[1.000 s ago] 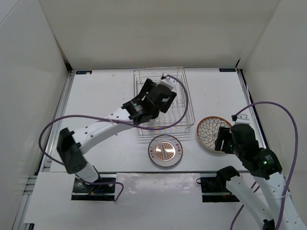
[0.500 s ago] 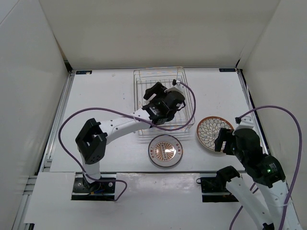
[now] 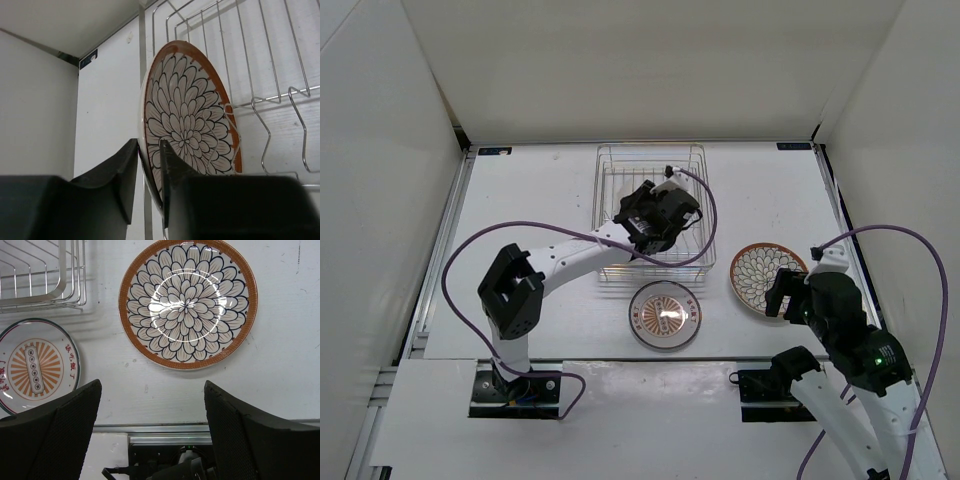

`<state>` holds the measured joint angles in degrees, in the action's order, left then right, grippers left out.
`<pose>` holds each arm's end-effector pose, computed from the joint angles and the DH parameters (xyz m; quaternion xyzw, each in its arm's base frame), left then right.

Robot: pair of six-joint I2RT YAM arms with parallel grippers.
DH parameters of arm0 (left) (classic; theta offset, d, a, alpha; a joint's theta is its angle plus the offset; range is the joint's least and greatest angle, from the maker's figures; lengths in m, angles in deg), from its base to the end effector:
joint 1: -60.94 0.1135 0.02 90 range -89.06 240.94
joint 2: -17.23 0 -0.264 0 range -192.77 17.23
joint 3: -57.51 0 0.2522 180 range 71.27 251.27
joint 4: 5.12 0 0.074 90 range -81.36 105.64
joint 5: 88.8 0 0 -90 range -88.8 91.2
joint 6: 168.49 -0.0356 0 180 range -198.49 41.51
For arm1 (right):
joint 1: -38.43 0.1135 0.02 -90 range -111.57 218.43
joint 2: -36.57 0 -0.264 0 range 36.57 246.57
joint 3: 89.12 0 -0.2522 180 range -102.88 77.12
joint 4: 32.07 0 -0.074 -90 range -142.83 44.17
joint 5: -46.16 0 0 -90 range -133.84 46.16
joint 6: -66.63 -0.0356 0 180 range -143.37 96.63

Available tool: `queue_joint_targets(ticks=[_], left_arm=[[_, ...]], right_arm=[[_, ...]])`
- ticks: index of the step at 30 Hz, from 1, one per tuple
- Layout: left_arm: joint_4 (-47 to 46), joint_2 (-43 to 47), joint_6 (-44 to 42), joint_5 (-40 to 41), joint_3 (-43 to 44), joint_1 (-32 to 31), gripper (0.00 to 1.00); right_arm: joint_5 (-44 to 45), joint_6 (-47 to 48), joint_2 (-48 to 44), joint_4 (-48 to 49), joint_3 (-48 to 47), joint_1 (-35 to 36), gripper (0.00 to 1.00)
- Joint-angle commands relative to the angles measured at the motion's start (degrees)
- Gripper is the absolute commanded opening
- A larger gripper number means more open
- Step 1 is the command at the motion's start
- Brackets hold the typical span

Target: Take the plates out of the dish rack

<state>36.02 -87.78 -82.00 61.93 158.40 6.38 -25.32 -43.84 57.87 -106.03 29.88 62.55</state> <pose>0.2597 -0.3114 0.2854 0.2190 0.7910 0.2803 0.4978 0.0568 0.0130 0.3098 0.0474 0.8744 0.0434 0.4809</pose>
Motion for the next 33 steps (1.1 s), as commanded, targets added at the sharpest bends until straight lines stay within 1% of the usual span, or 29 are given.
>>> queue_joint_targets(ticks=[1,4,5,6,7,8,9,10,11,12,13,14,15,16,17,19,20,22,23,25,26,27,28,30,31,33], left_arm=[[2.4,-1.2,1.0,0.9,3.6,0.7,0.29],[0.5,-2.5,-1.4,2.3,4.5,0.7,0.21],[-2.0,-2.7,-4.6,3.0,4.8,0.4,0.18],[-3.7,-3.2,-6.1,4.4,4.8,0.2,0.18],[-7.9,-3.8,-8.2,5.3,4.8,-0.1,0.16],[-10.6,-4.2,-12.9,6.3,3.8,-0.5,0.14],[-13.7,-4.8,-19.5,9.1,3.2,-1.6,0.13],[-26.9,-5.8,-23.7,10.4,2.6,-2.0,0.10],[-34.2,-7.0,-33.4,11.2,0.7,-2.4,0.09],[-54.0,-8.0,-44.5,13.3,0.5,-3.4,0.06],[-60.9,-11.9,-50.6,13.5,0.6,-3.7,0.03],[-67.7,-14.1,-69.3,14.4,2.5,-4.2,0.01],[-79.8,-16.2,-75.6,14.9,6.4,-4.6,0.00],[-89.6,-18.4,-81.9,15.0,12.1,-4.7,0.00],[-96.8,-25.5,-97.3,14.9,15.3,-4.9,0.00],[-102.1,-31.4,-104.3,15.2,26.9,-5.2,0.00],[-103.6,-33.5,-108.7,15.3,28.4,-5.2,0.00],[-103.9,-32.9,-108.4,15.9,26.6,-5.2,0.00],[-103.1,-31.0,-104.6,15.9,24.9,-5.2,0.00],[-100.6,-26.8,-100.7,16.6,17.4,-5.3,0.00],[-98.5,-23.2,-95.5,16.6,15.8,-5.1,0.00],[-97.5,-22.2,-94.1,16.6,12.6,-5.2,0.00],[-95.5,-21.3,-91.7,16.4,12.1,-5.3,0.00],[-94.6,-20.0,-91.7,16.0,11.9,-4.9,0.00],[-95.0,-19.8,-94.0,16.1,12.2,-4.8,0.00],[-99.3,-20.1,-96.8,15.8,12.8,-4.8,0.00]], right_arm=[[1.0,0.5,-0.3,2.3,0.0,0.2,0.85],[0.9,0.5,0.0,2.3,0.0,0.3,0.85],[0.7,0.4,0.1,2.3,0.0,0.2,0.85],[0.8,0.0,0.1,2.3,0.0,0.3,0.85],[0.7,0.5,0.0,2.4,0.0,0.3,0.85],[0.7,0.5,0.2,2.4,0.0,0.4,0.85],[0.6,0.6,0.2,2.4,0.0,0.3,0.85],[0.7,0.6,0.1,2.5,0.1,0.3,0.85],[0.6,0.8,0.0,2.5,0.2,0.3,0.85],[0.1,0.8,0.1,2.6,0.2,0.4,0.85],[0.4,1.0,0.2,2.8,0.2,0.3,0.85],[0.3,0.9,0.1,2.8,0.3,0.4,0.85],[0.2,1.0,0.2,2.8,0.2,0.2,0.85],[0.2,1.0,0.2,2.8,0.3,0.4,0.85],[0.2,0.9,0.4,2.8,0.2,0.2,0.85],[0.0,0.7,0.2,2.8,0.3,0.3,0.85],[0.1,0.8,0.2,2.9,0.2,0.3,0.85],[0.2,0.8,0.1,2.8,0.2,0.3,0.86],[0.1,1.0,0.2,2.8,0.3,0.3,0.86],[0.2,1.0,0.2,2.8,0.3,0.4,0.86],[0.1,0.9,0.3,2.8,0.2,0.5,0.86],[0.0,1.0,0.2,2.7,0.3,0.4,0.86],[-0.2,1.0,0.2,2.7,0.3,0.4,0.86],[-0.4,1.2,0.3,2.9,0.3,0.3,0.86],[-0.5,1.2,0.4,2.9,0.3,0.5,0.86],[-0.4,1.2,0.4,3.1,0.4,0.4,0.86]])
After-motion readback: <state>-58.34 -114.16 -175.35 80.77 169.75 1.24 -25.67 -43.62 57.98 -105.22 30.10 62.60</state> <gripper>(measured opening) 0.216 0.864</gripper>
